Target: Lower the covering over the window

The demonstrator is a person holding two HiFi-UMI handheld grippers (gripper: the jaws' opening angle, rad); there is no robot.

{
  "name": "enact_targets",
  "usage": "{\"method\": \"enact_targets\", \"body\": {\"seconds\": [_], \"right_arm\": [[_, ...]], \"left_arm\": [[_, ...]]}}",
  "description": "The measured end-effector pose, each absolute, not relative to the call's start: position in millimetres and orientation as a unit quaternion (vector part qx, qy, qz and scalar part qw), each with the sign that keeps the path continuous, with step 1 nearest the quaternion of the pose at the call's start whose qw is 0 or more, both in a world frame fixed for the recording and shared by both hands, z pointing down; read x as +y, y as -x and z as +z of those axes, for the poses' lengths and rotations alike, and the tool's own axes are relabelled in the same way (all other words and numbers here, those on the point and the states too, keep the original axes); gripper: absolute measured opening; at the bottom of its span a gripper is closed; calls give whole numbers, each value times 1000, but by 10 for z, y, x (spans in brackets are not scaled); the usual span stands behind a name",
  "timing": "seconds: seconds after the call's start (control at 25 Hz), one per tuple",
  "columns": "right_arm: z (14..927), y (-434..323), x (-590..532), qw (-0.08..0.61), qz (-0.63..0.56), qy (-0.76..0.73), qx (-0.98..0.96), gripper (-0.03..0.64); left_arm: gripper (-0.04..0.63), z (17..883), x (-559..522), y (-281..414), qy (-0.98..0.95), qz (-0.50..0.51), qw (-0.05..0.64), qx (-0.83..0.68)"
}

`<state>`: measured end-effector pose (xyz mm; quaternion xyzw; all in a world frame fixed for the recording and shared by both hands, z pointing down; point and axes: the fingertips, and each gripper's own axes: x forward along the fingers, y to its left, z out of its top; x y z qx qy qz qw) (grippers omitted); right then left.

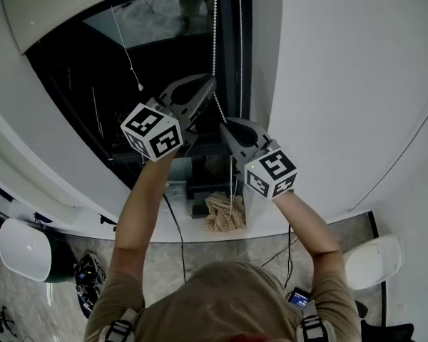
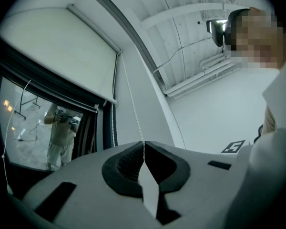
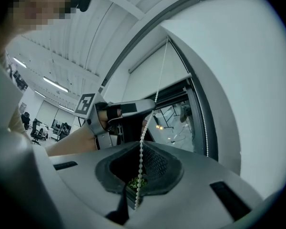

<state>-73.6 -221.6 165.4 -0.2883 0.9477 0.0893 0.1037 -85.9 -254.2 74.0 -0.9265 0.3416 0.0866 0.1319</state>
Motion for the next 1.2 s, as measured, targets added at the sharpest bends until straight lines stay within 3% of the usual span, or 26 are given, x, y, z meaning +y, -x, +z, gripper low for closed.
{"method": "enact_targets", "body": {"seconds": [0.16,0.24,0.32,0.48,0.72,0.96,1.2], "right_arm": [[1590,692,-2098,116,113,268,950,18],[1478,665,-1998,134,129,250,950,126],[1287,597,-1953,167,135,251,944,147],[828,529,-2105,211,127,276,929,144],[546,672,-2307,197,108,286,932,121],[465,781,-2465,189,109,290,932,46],[492,731,-2361,192,115,277,934,14]], "left_arm": [[23,811,-2519,970,923,84,132,350],[23,819,-2508,1019,922,83,133,354],[23,812,-2478,1032,921,82,136,355],[23,867,-2426,907,925,72,142,346],[23,1182,-2314,808,932,66,121,335],[24,1251,-2275,846,936,73,114,324],[25,1171,-2165,886,945,88,101,297]]}}
